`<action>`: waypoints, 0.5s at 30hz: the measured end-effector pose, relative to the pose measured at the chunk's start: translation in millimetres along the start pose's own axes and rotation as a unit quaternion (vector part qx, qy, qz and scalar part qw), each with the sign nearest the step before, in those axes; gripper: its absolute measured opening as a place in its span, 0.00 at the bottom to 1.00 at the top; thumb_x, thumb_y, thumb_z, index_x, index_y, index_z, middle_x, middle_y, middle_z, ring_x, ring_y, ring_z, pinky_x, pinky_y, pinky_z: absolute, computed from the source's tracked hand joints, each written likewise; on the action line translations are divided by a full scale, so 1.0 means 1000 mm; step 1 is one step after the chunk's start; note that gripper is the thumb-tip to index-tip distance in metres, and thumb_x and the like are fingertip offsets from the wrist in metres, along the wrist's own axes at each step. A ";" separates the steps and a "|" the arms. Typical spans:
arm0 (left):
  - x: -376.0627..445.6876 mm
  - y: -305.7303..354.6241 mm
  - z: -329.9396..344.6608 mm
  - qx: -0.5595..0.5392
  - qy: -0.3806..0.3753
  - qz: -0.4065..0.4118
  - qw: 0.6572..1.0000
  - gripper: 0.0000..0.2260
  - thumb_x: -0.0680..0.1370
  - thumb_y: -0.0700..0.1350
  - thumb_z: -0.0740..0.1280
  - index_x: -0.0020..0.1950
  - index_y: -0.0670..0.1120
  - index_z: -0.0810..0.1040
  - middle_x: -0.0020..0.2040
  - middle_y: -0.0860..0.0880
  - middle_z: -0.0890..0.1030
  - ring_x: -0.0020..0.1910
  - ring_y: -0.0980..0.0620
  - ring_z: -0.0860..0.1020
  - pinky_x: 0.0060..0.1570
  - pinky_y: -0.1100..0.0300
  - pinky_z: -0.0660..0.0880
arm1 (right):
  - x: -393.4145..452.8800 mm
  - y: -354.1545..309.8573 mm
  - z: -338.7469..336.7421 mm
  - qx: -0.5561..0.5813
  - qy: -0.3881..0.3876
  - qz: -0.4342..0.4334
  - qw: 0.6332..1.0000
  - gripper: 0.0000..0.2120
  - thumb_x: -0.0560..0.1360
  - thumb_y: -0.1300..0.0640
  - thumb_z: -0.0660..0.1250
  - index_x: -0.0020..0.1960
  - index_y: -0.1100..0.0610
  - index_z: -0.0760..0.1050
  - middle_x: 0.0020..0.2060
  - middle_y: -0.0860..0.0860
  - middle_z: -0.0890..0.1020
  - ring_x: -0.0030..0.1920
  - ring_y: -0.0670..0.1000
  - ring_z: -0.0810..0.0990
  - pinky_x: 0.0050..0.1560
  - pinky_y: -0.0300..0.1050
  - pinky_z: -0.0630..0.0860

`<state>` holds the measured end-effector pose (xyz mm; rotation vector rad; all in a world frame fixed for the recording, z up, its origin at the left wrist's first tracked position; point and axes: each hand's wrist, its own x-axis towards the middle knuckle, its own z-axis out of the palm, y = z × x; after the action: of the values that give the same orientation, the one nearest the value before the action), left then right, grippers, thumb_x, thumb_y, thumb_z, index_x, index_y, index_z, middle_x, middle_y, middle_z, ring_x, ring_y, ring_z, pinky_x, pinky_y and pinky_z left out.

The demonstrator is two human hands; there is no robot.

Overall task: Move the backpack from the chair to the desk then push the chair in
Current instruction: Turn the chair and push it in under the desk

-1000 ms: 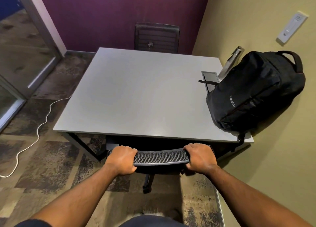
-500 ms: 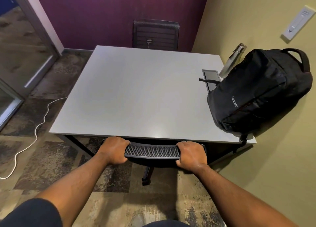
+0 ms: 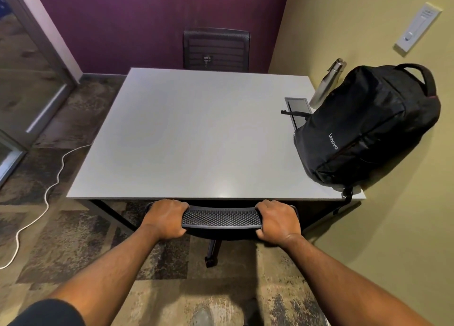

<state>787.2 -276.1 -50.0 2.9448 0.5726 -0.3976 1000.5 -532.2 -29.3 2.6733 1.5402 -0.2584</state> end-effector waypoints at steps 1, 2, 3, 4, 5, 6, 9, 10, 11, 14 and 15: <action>-0.002 0.000 0.001 -0.015 0.004 -0.002 1.000 0.21 0.67 0.59 0.65 0.59 0.57 0.77 0.51 0.54 0.83 0.50 0.50 0.81 0.47 0.53 0.79 | -0.001 -0.002 0.000 0.002 -0.001 0.002 1.000 0.23 0.67 0.41 0.66 0.59 0.49 0.77 0.52 0.47 0.82 0.52 0.51 0.81 0.54 0.48 0.79; -0.003 0.000 0.001 -0.028 0.006 -0.003 1.000 0.21 0.67 0.58 0.66 0.59 0.57 0.77 0.51 0.55 0.83 0.50 0.51 0.81 0.48 0.53 0.79 | -0.002 -0.003 0.000 0.005 -0.003 0.004 1.000 0.24 0.67 0.41 0.67 0.60 0.49 0.77 0.53 0.47 0.82 0.53 0.51 0.81 0.54 0.49 0.79; -0.005 0.001 0.001 -0.036 0.006 -0.005 0.999 0.22 0.66 0.58 0.66 0.59 0.57 0.77 0.51 0.55 0.83 0.50 0.51 0.81 0.49 0.53 0.79 | -0.004 -0.005 0.000 0.009 -0.007 0.005 1.000 0.24 0.67 0.41 0.66 0.60 0.48 0.77 0.53 0.46 0.82 0.53 0.51 0.81 0.55 0.49 0.79; -0.007 0.001 0.001 -0.037 0.006 -0.006 0.999 0.21 0.66 0.58 0.66 0.58 0.57 0.77 0.50 0.55 0.83 0.49 0.51 0.81 0.49 0.53 0.79 | -0.005 -0.008 -0.001 0.012 -0.012 0.006 1.000 0.24 0.67 0.41 0.66 0.60 0.48 0.77 0.52 0.46 0.83 0.53 0.51 0.81 0.55 0.50 0.80; -0.008 0.002 0.001 -0.036 0.003 -0.008 0.999 0.20 0.66 0.58 0.66 0.57 0.57 0.78 0.49 0.55 0.83 0.49 0.51 0.81 0.48 0.53 0.79 | -0.007 -0.010 -0.001 0.016 -0.017 0.008 1.000 0.24 0.66 0.42 0.65 0.60 0.48 0.78 0.52 0.46 0.83 0.52 0.51 0.82 0.55 0.50 0.80; -0.008 0.003 0.002 -0.034 -0.003 -0.009 0.999 0.19 0.66 0.58 0.66 0.55 0.57 0.78 0.48 0.54 0.83 0.48 0.50 0.82 0.47 0.54 0.79 | -0.010 -0.012 0.000 0.019 -0.022 0.010 1.000 0.23 0.66 0.42 0.65 0.60 0.47 0.78 0.51 0.46 0.83 0.52 0.51 0.82 0.55 0.50 0.80; -0.012 0.005 0.001 -0.019 -0.024 -0.003 1.000 0.16 0.66 0.58 0.66 0.51 0.55 0.77 0.45 0.53 0.82 0.46 0.49 0.81 0.45 0.54 0.78 | -0.017 -0.015 0.001 0.012 -0.031 0.014 0.999 0.24 0.65 0.43 0.66 0.60 0.47 0.78 0.50 0.46 0.84 0.51 0.51 0.82 0.57 0.50 0.79; -0.016 0.005 0.002 -0.012 -0.029 0.004 1.000 0.16 0.66 0.58 0.66 0.51 0.55 0.77 0.45 0.53 0.82 0.46 0.49 0.81 0.45 0.53 0.78 | -0.020 -0.015 0.001 0.010 -0.033 0.016 0.999 0.24 0.65 0.43 0.66 0.60 0.47 0.78 0.50 0.46 0.84 0.52 0.51 0.82 0.57 0.50 0.79; -0.020 0.007 0.003 -0.002 -0.031 0.012 0.999 0.16 0.66 0.58 0.66 0.51 0.54 0.77 0.45 0.52 0.82 0.45 0.48 0.81 0.45 0.52 0.78 | -0.024 -0.017 0.003 0.009 -0.034 0.018 0.999 0.25 0.65 0.43 0.66 0.60 0.47 0.78 0.50 0.46 0.84 0.52 0.51 0.82 0.58 0.50 0.79; -0.034 0.016 0.009 0.035 -0.029 0.035 0.998 0.16 0.67 0.57 0.65 0.50 0.51 0.77 0.45 0.49 0.82 0.45 0.45 0.81 0.44 0.51 0.78 | -0.038 -0.018 0.006 0.005 -0.033 0.015 0.999 0.27 0.64 0.43 0.66 0.62 0.47 0.78 0.52 0.46 0.85 0.53 0.51 0.82 0.59 0.51 0.79; -0.041 0.020 0.011 0.042 -0.028 0.038 0.998 0.16 0.67 0.57 0.65 0.50 0.51 0.77 0.45 0.49 0.82 0.44 0.45 0.80 0.43 0.52 0.77 | -0.044 -0.018 0.007 0.003 -0.033 0.013 0.999 0.27 0.64 0.43 0.66 0.63 0.47 0.78 0.53 0.46 0.85 0.54 0.51 0.82 0.59 0.51 0.79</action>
<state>755.9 -310.5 -47.6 3.0138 0.4467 -0.5058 962.2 -561.8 -28.2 2.6573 1.4884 -0.3475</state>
